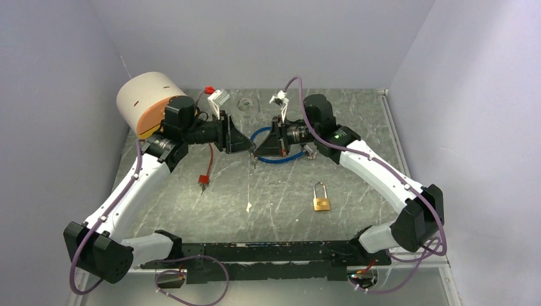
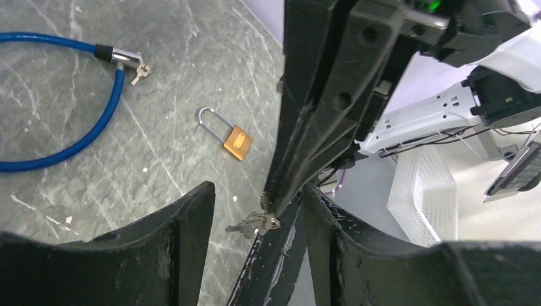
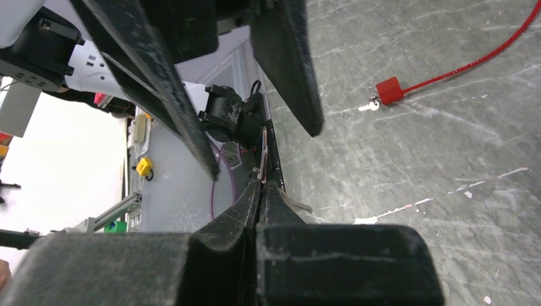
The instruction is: Unlock with the key
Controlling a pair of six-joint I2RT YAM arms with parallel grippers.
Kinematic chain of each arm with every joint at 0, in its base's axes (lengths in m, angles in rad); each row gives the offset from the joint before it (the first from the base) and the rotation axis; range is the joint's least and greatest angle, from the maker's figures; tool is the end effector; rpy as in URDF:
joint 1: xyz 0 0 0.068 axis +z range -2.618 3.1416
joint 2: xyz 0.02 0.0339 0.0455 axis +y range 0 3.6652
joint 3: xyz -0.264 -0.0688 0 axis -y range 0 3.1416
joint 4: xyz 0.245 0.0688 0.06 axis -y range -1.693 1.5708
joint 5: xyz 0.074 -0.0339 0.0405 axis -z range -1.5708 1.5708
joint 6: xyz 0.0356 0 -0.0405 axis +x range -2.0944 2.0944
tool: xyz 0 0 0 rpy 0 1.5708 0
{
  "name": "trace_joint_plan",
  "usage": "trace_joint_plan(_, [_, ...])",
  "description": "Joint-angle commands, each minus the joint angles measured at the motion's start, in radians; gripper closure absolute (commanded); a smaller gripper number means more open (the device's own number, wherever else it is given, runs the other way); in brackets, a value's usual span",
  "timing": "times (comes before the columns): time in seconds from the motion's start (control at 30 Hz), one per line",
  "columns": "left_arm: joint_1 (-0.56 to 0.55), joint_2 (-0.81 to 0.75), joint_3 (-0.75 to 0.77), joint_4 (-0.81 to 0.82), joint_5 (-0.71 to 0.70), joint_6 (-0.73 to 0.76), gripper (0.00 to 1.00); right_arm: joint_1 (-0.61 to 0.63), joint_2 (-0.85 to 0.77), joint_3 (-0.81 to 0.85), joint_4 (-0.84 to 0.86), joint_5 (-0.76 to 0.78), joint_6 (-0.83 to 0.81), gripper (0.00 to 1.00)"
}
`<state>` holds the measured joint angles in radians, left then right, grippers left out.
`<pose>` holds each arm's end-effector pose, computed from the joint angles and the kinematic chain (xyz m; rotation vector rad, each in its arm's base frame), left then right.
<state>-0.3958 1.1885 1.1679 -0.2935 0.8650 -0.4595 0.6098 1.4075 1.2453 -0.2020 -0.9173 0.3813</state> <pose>0.2295 -0.1253 0.3834 0.5787 1.9266 -1.3759 0.2444 0.2052 0.3596 -0.8975 1.8957 1.5130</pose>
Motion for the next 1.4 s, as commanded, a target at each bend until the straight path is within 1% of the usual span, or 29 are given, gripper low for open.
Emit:
trace_joint_plan(0.0, [0.0, 0.012, 0.038, -0.043, -0.01, 0.056, 0.43, 0.005, 0.003, 0.058, 0.026, -0.019, -0.028, 1.0])
trace_joint_plan(0.1, [0.0, 0.025, 0.043, -0.037, 0.05, 0.063, 0.51, 0.007, 0.009, 0.065, 0.017, -0.034, -0.034, 1.0])
trace_joint_plan(0.27, [0.0, 0.028, 0.043, -0.024, 0.108, 0.074, 0.78, 0.009, 0.013, 0.071, 0.013, -0.045, -0.038, 1.0])
trace_joint_plan(0.33, [0.0, 0.016, 0.027, 0.006, 0.112, 0.059, 0.84, 0.009, 0.015, 0.071, 0.011, -0.051, -0.042, 1.0])
trace_joint_plan(0.4, [0.0, 0.005, 0.012, 0.041, 0.116, 0.048, 0.87, 0.009, 0.015, 0.071, 0.008, -0.059, -0.047, 1.0])
trace_joint_plan(0.47, [0.0, 0.001, -0.002, 0.068, 0.125, 0.034, 0.89, 0.009, 0.015, 0.069, 0.005, -0.067, -0.052, 1.0])
trace_joint_plan(0.53, [0.0, 0.002, -0.006, 0.075, 0.135, 0.032, 0.89, 0.009, 0.015, 0.069, -0.004, -0.074, -0.059, 1.0])
trace_joint_plan(0.57, [0.0, 0.005, -0.004, 0.069, 0.14, 0.036, 0.85, 0.009, 0.016, 0.07, -0.009, -0.078, -0.066, 1.0])
trace_joint_plan(0.63, [0.0, 0.01, 0.004, 0.042, 0.139, 0.054, 0.7, 0.01, 0.017, 0.075, -0.024, -0.078, -0.077, 1.0])
trace_joint_plan(0.67, [0.0, 0.012, 0.011, 0.027, 0.138, 0.063, 0.65, 0.009, 0.018, 0.076, -0.032, -0.079, -0.083, 1.0])
trace_joint_plan(0.73, [0.0, 0.011, 0.019, 0.001, 0.126, 0.082, 0.59, 0.009, 0.019, 0.079, -0.047, -0.081, -0.093, 1.0])
trace_joint_plan(0.77, [0.0, 0.01, 0.021, -0.01, 0.12, 0.091, 0.58, 0.01, 0.02, 0.08, -0.053, -0.081, -0.097, 1.0])
trace_joint_plan(0.83, [0.0, 0.007, 0.021, -0.013, 0.118, 0.099, 0.62, 0.01, 0.021, 0.079, -0.059, -0.083, -0.102, 1.0])
trace_joint_plan(0.93, [0.0, 0.004, 0.012, 0.009, 0.134, 0.087, 0.75, 0.01, 0.019, 0.076, -0.061, -0.087, -0.104, 1.0])
trace_joint_plan(1.07, [0.0, 0.004, 0.0, 0.03, 0.153, 0.077, 0.82, 0.011, 0.021, 0.078, -0.075, -0.099, -0.115, 1.0])
trace_joint_plan(1.13, [0.0, 0.003, -0.003, 0.033, 0.161, 0.08, 0.88, 0.011, 0.023, 0.081, -0.09, -0.101, -0.126, 1.0])
trace_joint_plan(1.2, [0.0, 0.003, -0.002, 0.032, 0.166, 0.082, 0.96, 0.011, 0.025, 0.085, -0.105, -0.099, -0.134, 1.0])
trace_joint_plan(1.27, [0.0, 0.003, -0.003, 0.033, 0.173, 0.082, 0.97, 0.01, 0.025, 0.086, -0.105, -0.098, -0.134, 1.0])
trace_joint_plan(1.3, [0.0, 0.006, -0.002, 0.031, 0.176, 0.081, 0.96, 0.01, 0.024, 0.085, -0.101, -0.098, -0.132, 1.0])
trace_joint_plan(1.37, [0.0, 0.01, -0.002, 0.025, 0.183, 0.081, 0.85, 0.011, 0.023, 0.085, -0.095, -0.097, -0.131, 1.0])
